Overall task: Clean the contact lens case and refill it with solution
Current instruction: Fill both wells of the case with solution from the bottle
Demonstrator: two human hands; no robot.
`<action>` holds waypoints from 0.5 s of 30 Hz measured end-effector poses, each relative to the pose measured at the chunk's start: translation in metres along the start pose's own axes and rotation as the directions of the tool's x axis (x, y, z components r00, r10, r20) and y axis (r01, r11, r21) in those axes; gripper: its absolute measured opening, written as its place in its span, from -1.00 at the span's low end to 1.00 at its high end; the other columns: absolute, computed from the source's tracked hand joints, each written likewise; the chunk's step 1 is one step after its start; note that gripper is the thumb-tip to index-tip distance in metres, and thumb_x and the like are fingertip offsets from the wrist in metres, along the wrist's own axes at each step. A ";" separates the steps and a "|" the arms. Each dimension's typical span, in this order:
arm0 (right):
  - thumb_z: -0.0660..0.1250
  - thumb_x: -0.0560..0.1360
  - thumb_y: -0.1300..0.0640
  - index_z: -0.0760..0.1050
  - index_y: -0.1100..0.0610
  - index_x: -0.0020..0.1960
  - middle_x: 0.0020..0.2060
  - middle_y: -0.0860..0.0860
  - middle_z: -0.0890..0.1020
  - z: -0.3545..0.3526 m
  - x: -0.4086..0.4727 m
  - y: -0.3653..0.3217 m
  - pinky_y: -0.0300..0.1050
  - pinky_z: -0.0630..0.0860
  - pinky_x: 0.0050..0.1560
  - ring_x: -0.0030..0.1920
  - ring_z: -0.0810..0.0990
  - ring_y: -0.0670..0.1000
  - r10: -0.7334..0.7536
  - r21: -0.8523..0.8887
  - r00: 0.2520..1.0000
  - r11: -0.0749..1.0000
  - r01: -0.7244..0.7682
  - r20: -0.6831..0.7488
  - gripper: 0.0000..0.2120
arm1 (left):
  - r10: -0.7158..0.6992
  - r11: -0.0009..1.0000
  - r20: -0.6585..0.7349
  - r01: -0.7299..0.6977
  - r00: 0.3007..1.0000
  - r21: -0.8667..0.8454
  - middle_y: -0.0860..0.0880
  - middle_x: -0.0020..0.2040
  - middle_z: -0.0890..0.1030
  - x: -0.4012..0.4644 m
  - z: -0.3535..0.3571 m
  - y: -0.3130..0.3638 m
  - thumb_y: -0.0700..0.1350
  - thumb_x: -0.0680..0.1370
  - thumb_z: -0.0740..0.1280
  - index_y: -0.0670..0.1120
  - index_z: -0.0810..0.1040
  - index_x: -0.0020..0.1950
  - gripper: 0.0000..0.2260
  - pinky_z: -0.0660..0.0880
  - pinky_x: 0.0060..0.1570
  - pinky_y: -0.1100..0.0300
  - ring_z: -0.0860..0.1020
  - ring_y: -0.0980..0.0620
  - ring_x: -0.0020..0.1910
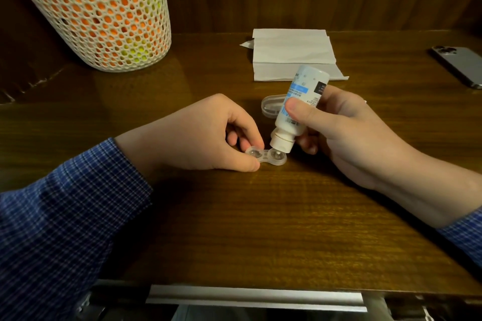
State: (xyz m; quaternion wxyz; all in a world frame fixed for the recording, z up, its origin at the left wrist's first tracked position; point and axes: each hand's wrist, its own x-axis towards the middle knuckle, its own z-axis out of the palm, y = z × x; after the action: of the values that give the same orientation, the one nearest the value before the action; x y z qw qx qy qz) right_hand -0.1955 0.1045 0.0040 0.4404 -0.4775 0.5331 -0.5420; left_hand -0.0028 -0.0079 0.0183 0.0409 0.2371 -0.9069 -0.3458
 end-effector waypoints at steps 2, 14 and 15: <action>0.41 0.53 -0.01 0.69 -0.08 -0.08 -0.16 -0.05 0.73 0.000 0.000 0.000 -0.30 0.46 -0.41 -0.35 0.53 -0.12 -0.002 0.004 1.000 1.000 0.002 -0.008 -0.92 | 0.000 1.000 0.000 0.000 1.000 -0.001 0.10 -0.14 0.71 0.000 0.000 0.000 0.01 0.43 0.56 0.11 0.74 -0.01 -0.85 0.51 -0.26 0.25 0.64 -0.05 -0.15; 0.39 0.58 0.05 0.67 -0.03 -0.06 -0.19 -0.05 0.72 0.000 0.001 -0.002 -0.30 0.43 -0.42 -0.37 0.51 -0.13 0.014 0.032 0.999 0.999 -0.013 -0.032 -0.91 | -0.001 1.000 0.008 0.001 1.000 -0.008 0.11 -0.14 0.71 0.000 -0.002 -0.001 0.03 0.44 0.56 0.12 0.74 0.01 -0.83 0.53 -0.24 0.26 0.65 -0.04 -0.16; 0.39 0.57 0.05 0.66 -0.02 -0.04 -0.19 -0.04 0.71 0.000 0.001 -0.002 -0.29 0.43 -0.42 -0.37 0.51 -0.12 0.019 0.034 0.999 0.999 -0.018 -0.039 -0.92 | -0.002 1.000 0.008 0.002 1.000 -0.008 0.10 -0.14 0.72 0.001 -0.002 -0.001 0.03 0.44 0.56 0.12 0.74 0.02 -0.83 0.53 -0.24 0.25 0.65 -0.05 -0.16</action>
State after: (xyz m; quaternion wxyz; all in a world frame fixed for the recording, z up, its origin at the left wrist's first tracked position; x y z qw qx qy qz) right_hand -0.1955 0.1035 0.0058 0.4428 -0.4545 0.5368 -0.5561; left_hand -0.0024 -0.0100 0.0191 0.0378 0.2364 -0.9054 -0.3506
